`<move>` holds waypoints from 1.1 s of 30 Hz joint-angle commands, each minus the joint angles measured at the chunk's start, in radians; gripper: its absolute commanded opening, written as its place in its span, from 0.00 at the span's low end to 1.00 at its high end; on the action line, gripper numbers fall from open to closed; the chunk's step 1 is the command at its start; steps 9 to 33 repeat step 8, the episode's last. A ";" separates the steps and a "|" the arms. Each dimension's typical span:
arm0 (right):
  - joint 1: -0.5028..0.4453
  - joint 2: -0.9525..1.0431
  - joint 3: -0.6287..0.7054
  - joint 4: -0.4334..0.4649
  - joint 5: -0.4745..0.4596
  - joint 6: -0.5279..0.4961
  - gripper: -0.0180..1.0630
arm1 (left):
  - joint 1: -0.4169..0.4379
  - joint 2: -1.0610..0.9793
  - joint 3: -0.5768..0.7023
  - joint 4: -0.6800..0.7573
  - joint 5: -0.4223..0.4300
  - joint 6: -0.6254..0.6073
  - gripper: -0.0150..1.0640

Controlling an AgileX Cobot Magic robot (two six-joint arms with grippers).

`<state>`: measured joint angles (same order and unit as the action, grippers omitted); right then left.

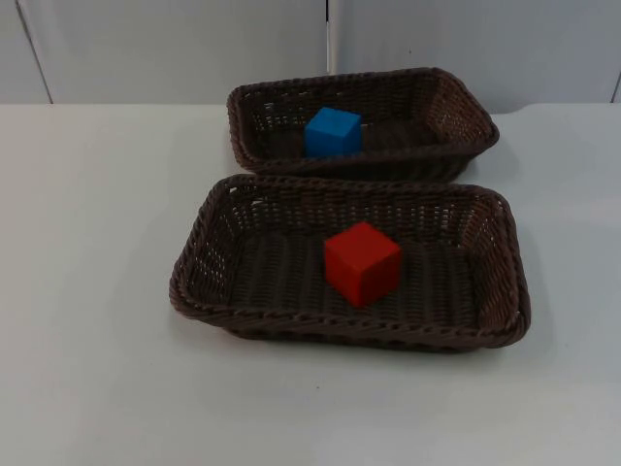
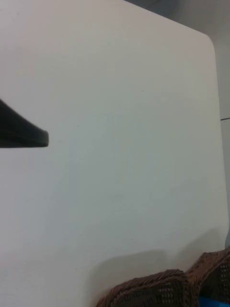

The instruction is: Pick up one cube with the left hand and place it into the upper basket. Pick up one cube with the right hand and place it into the lower basket.

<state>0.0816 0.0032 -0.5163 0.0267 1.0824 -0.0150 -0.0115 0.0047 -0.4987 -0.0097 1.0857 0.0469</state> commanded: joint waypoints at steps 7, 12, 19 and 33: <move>-0.016 -0.003 0.002 0.003 -0.005 -0.002 0.99 | 0.002 -0.005 0.005 -0.005 -0.011 0.001 0.99; -0.021 -0.003 0.002 0.003 -0.005 -0.002 0.99 | 0.002 -0.005 0.005 -0.005 -0.011 0.001 0.99; -0.021 -0.003 0.002 0.003 -0.005 -0.002 0.99 | 0.002 -0.005 0.005 -0.005 -0.011 0.001 0.99; -0.021 -0.003 0.002 0.003 -0.005 -0.002 0.99 | 0.002 -0.005 0.005 -0.005 -0.011 0.001 0.99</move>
